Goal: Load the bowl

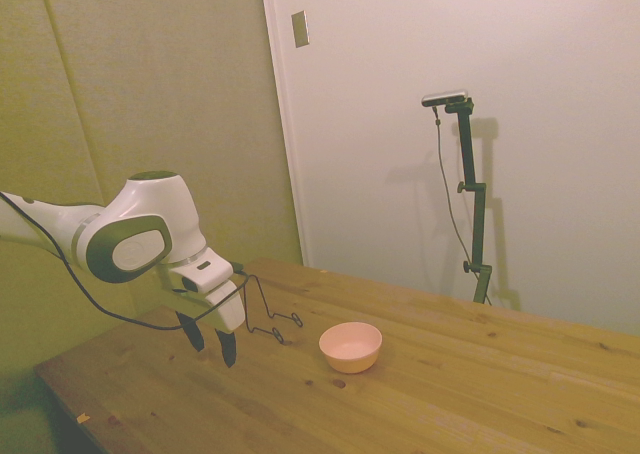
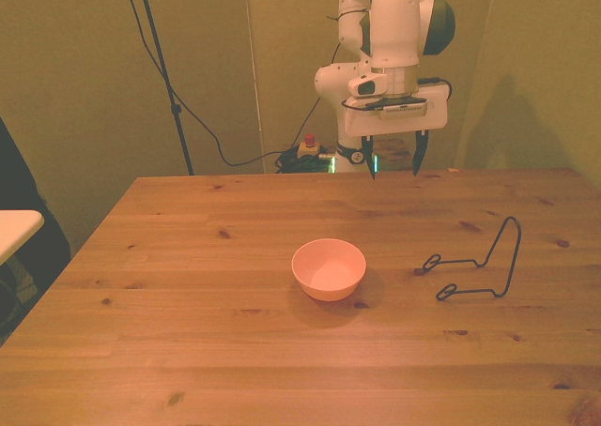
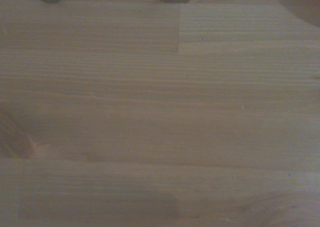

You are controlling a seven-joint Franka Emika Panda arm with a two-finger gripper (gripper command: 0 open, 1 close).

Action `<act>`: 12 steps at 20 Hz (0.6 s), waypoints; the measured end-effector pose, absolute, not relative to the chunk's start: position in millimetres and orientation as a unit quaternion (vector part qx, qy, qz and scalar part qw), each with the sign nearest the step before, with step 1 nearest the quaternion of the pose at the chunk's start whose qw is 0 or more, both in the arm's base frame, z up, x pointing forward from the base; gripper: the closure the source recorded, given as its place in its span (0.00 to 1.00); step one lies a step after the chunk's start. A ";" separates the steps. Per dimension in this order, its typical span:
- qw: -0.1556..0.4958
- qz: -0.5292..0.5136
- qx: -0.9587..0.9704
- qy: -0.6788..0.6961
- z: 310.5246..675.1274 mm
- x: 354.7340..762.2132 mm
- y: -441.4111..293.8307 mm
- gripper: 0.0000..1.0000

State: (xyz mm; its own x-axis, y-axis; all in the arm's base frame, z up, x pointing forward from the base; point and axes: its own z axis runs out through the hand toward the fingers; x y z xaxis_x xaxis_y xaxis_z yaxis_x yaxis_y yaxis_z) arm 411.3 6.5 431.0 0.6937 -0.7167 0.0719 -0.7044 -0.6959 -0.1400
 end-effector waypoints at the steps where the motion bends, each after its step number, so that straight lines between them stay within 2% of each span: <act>1: 0.051 -0.061 -0.919 0.387 431.2 411.5 6.4 0.00; 6: 0.052 -0.088 -0.912 0.398 449.1 431.8 -1.9 0.00; 12: 0.027 -0.113 -0.894 0.432 450.4 500.4 -18.8 0.00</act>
State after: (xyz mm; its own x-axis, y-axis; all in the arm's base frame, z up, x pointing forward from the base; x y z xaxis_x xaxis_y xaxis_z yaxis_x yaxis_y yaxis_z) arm 500.4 -18.8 450.4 0.6011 -0.7789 0.1788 -0.7665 -0.6253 -0.1467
